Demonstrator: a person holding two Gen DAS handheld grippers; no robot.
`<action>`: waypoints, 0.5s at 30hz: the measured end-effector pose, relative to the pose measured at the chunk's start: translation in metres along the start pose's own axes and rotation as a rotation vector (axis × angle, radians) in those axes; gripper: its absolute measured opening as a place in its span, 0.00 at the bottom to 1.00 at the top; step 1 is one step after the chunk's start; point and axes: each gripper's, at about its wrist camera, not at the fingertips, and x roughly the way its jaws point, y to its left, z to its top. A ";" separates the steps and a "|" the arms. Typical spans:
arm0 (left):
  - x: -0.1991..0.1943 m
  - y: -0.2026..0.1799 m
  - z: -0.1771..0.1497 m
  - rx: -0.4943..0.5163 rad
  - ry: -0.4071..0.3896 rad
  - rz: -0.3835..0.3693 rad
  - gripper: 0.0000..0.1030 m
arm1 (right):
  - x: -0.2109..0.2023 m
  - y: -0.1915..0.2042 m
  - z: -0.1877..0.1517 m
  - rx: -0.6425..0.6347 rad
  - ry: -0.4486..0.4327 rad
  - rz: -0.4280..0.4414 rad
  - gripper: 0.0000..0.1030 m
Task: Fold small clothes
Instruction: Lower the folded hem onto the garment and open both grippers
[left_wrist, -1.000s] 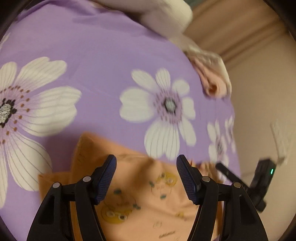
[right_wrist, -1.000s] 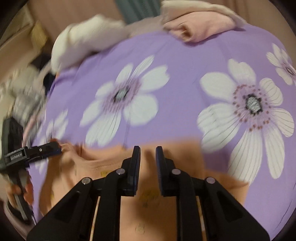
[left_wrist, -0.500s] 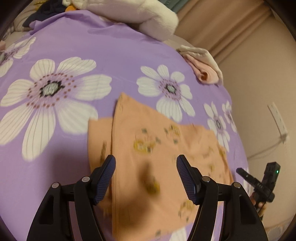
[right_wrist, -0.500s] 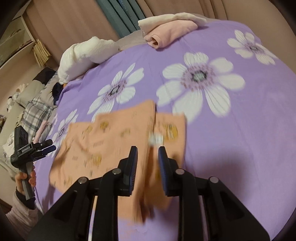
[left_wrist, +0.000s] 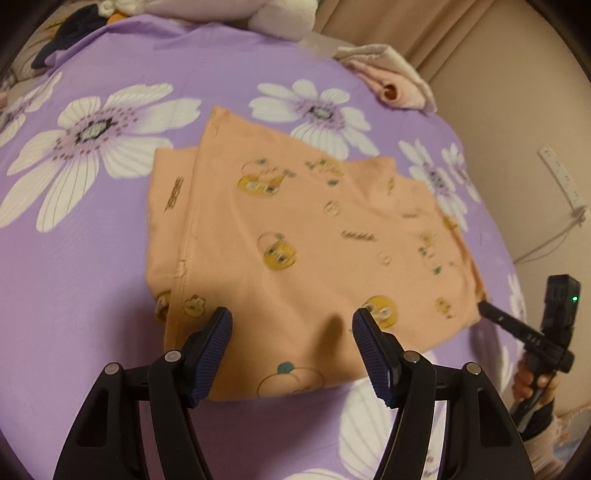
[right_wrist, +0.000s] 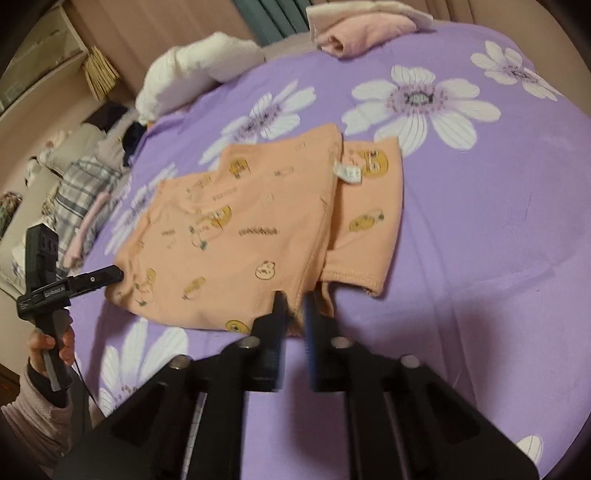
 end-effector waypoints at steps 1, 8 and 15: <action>0.001 0.002 -0.001 -0.014 0.005 0.005 0.65 | 0.000 -0.001 -0.001 0.010 0.003 -0.003 0.07; -0.003 -0.002 -0.012 0.011 0.033 0.033 0.65 | -0.026 -0.007 -0.012 0.010 -0.009 -0.006 0.06; -0.015 0.002 -0.022 0.004 0.035 -0.003 0.65 | -0.007 -0.004 -0.009 -0.030 0.053 -0.103 0.17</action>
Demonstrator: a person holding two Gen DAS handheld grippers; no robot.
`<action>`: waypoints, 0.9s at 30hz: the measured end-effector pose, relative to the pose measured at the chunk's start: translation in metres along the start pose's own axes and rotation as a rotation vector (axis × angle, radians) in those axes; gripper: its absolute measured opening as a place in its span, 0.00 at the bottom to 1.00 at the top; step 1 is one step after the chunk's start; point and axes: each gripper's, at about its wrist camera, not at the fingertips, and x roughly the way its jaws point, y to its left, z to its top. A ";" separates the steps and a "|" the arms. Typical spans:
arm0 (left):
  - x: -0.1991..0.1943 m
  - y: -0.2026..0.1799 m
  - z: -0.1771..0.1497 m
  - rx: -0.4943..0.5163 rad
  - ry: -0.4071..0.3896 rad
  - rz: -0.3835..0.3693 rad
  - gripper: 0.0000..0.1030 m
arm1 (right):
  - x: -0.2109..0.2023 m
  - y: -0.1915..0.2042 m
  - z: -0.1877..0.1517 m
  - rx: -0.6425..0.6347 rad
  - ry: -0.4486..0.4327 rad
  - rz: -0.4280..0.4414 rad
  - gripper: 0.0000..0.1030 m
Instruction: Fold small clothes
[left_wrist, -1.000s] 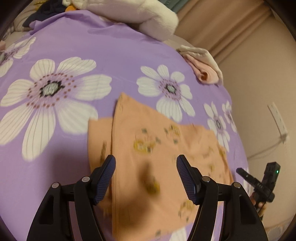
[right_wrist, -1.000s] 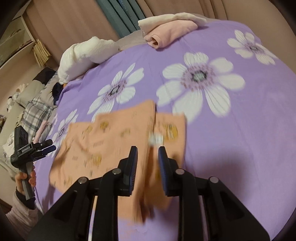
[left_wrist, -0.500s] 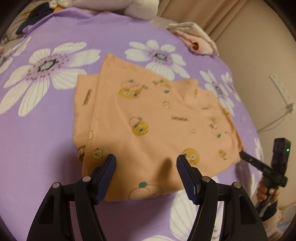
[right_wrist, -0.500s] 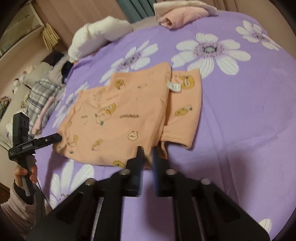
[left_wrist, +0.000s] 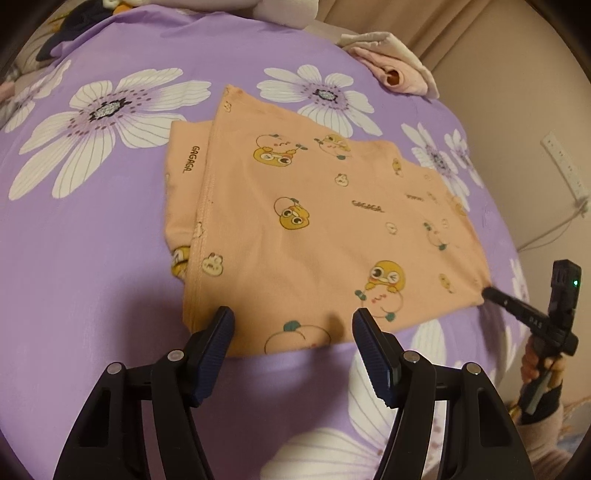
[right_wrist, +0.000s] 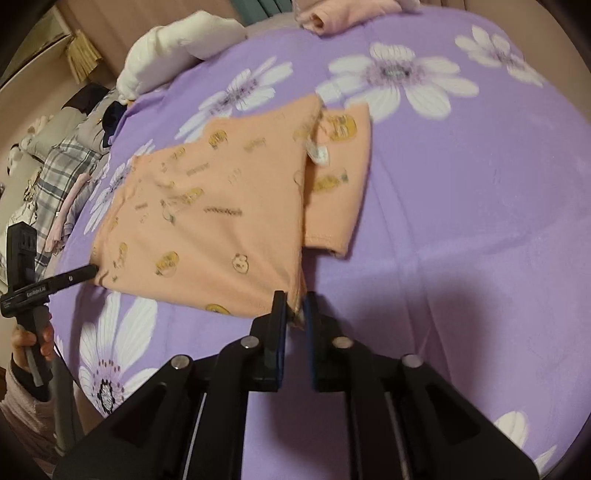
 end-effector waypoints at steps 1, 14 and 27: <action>-0.005 0.001 0.000 -0.004 -0.005 -0.015 0.65 | -0.006 0.003 0.004 -0.019 -0.022 -0.026 0.31; -0.002 -0.003 0.032 -0.018 -0.076 -0.118 0.65 | 0.032 0.085 0.114 -0.309 -0.144 0.134 0.48; 0.031 0.007 0.057 -0.032 -0.034 -0.146 0.65 | 0.143 0.128 0.177 -0.572 0.114 0.071 0.08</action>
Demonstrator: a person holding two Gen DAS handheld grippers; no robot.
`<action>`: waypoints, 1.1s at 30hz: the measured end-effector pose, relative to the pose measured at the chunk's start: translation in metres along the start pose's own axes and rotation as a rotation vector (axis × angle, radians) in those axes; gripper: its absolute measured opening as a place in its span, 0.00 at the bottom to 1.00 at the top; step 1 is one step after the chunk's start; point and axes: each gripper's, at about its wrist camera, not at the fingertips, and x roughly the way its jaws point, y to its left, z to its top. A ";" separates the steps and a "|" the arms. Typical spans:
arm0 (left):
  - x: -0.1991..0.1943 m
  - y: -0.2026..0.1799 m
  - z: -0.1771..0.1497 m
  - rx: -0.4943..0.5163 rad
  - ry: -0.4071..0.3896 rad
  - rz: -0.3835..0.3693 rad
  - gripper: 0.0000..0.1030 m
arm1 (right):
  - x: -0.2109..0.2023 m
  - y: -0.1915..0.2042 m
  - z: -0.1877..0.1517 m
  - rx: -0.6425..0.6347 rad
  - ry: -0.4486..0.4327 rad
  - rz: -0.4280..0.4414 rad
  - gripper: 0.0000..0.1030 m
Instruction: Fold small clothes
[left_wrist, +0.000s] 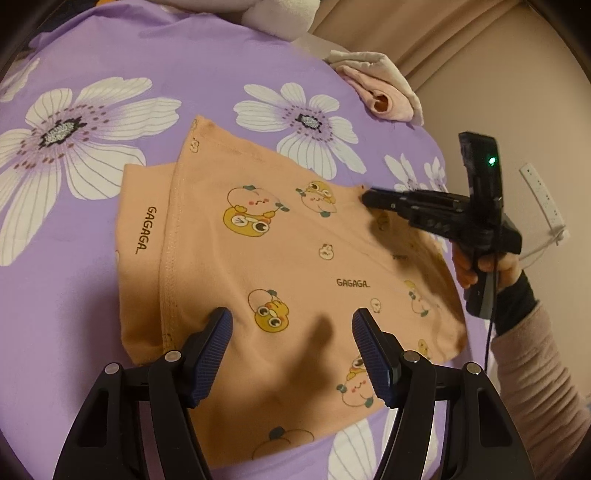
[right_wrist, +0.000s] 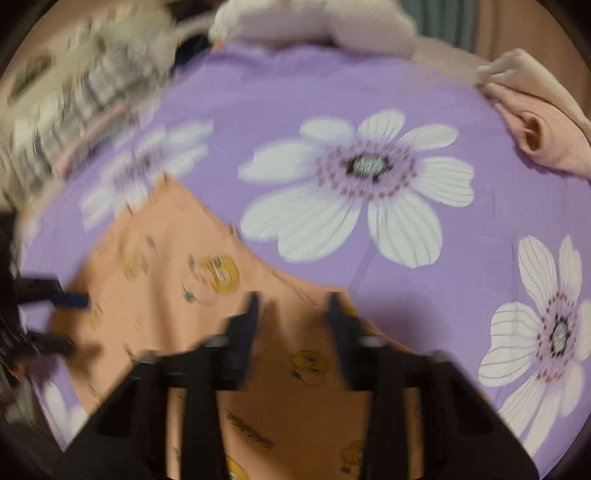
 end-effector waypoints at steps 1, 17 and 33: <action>0.001 0.001 0.001 0.000 0.002 0.000 0.65 | 0.003 0.002 -0.002 -0.025 0.018 -0.008 0.07; -0.007 0.000 -0.010 -0.008 -0.013 0.026 0.65 | -0.032 -0.016 -0.009 0.187 -0.164 -0.024 0.18; -0.037 0.007 -0.057 -0.061 -0.045 0.048 0.65 | -0.056 -0.058 -0.113 0.448 -0.079 -0.306 0.11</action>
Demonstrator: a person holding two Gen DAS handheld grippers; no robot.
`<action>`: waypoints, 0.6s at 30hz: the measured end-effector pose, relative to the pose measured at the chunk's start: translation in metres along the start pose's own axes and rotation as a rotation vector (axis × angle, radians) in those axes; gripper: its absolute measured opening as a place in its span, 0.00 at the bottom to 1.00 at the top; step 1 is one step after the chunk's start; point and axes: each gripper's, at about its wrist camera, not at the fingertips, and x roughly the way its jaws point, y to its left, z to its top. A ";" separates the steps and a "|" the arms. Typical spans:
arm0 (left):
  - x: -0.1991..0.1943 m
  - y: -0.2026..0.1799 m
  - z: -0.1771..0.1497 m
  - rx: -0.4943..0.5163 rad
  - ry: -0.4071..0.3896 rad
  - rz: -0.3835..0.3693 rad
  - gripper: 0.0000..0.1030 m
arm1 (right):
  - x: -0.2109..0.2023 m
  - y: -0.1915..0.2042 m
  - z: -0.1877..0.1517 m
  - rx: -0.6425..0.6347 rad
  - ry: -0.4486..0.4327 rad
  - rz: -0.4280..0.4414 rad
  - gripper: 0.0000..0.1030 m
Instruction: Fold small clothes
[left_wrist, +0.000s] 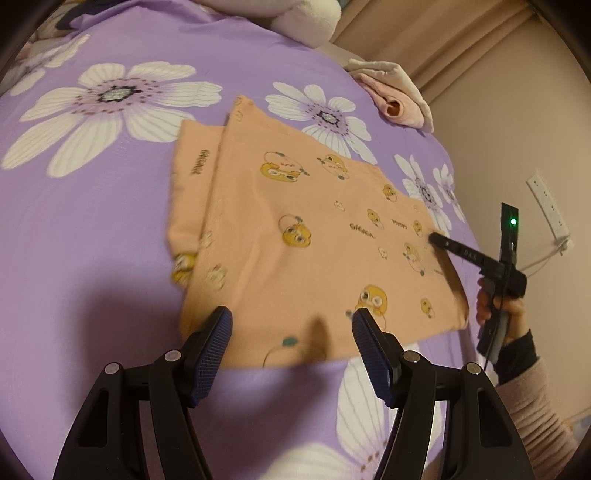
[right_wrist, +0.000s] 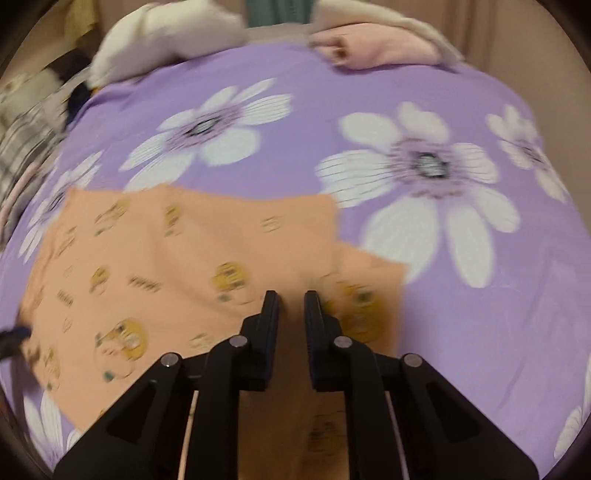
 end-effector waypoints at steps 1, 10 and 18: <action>-0.006 0.000 -0.003 0.000 -0.006 0.001 0.65 | -0.002 -0.003 0.001 0.017 -0.003 -0.021 0.17; -0.047 0.020 -0.036 -0.087 -0.071 -0.003 0.65 | -0.068 0.008 -0.034 0.059 -0.147 0.035 0.39; -0.058 0.042 -0.046 -0.209 -0.105 -0.030 0.66 | -0.097 0.054 -0.073 0.012 -0.155 0.195 0.49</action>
